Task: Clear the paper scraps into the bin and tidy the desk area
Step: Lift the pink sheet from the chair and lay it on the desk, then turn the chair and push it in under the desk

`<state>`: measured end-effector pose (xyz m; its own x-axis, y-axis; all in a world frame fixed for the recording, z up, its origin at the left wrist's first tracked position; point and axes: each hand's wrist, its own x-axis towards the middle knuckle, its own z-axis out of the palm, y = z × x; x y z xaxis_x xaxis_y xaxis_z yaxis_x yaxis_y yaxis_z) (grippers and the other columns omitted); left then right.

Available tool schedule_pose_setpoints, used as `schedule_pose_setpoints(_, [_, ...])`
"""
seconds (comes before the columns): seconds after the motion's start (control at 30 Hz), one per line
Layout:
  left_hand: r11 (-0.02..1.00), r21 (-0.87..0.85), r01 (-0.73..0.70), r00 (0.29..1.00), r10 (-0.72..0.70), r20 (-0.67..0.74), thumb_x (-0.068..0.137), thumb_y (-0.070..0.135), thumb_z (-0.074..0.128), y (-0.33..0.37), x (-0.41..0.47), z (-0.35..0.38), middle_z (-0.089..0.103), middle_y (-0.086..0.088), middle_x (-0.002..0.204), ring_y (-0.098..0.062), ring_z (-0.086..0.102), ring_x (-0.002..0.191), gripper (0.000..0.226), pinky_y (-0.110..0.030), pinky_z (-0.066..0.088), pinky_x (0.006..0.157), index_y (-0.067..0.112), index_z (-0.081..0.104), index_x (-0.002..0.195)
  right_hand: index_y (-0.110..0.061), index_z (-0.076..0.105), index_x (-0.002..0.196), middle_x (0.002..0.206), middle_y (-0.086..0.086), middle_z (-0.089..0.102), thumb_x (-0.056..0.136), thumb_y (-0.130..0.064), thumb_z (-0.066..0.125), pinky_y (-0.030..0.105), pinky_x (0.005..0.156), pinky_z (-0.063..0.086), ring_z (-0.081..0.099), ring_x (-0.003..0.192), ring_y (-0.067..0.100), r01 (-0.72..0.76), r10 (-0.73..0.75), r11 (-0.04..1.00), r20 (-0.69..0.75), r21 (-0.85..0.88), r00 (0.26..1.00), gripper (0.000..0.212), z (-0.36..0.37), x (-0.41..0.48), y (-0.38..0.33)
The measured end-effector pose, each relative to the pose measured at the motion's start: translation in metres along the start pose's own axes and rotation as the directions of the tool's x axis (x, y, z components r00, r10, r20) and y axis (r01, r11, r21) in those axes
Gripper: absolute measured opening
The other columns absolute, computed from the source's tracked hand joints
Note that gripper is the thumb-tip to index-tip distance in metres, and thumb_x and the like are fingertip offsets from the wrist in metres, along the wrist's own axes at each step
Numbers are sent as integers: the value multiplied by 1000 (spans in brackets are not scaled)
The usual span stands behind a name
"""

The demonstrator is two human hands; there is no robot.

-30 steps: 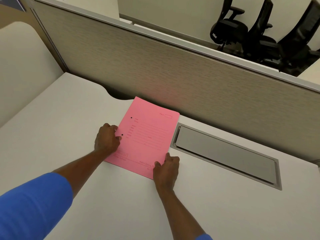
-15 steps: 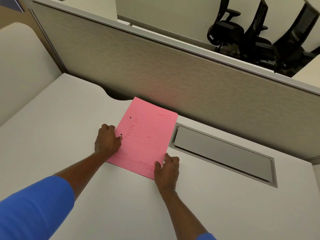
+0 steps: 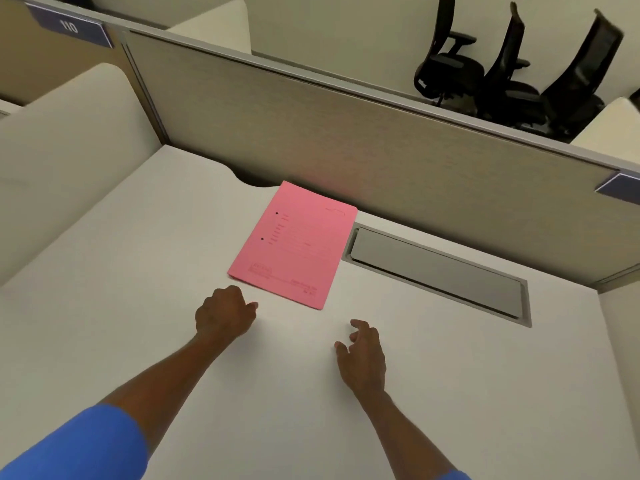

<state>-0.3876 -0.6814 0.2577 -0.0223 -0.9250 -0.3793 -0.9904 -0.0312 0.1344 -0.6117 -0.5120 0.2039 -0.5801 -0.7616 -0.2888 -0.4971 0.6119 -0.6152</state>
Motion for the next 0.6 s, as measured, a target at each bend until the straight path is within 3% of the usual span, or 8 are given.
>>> schedule_pose_setpoints(0.13, [1000, -31, -1, 997, 3, 78, 93, 57, 65, -10, -69, 21, 74, -9, 117, -35, 72, 111, 43, -38, 57, 90, 19, 73, 111, -30, 52, 138, 119, -8, 57, 91, -28, 70, 33, 88, 52, 65, 103, 13, 11, -11, 1000, 39, -4, 999, 51, -12, -51, 33])
schedule_pose_setpoints(0.3, [977, -199, -77, 981, 110, 162, 92, 52, 70, -19, -155, 49, 74, 1, 99, -26, 72, 96, 30, -38, 59, 90, 23, 70, 89, -34, 61, 123, 116, -13, 56, 92, -32, 70, 31, 85, 49, 65, 101, 7, 49, -42, 997, 109, -63, 993, 33, -26, -109, 80])
schedule_pose_setpoints(0.43, [952, -235, -197, 943, 249, 219, 93, 51, 70, -26, -225, 78, 72, 10, 96, -18, 70, 92, 26, -35, 59, 87, 25, 70, 89, -36, 67, 109, 112, -15, 55, 92, -33, 71, 29, 83, 50, 62, 96, 2, 105, -90, 989, 135, -107, 987, 18, -38, -150, 120])
schedule_pose_setpoints(0.6, [955, -215, -202, 937, 252, 240, 96, 51, 67, -38, -304, 119, 73, 8, 99, -16, 70, 93, 27, -37, 60, 87, 24, 70, 95, -36, 66, 112, 108, -16, 59, 93, -34, 72, 30, 87, 52, 62, 96, 5, 164, -139, 977, 178, -135, 974, 20, -55, -198, 166])
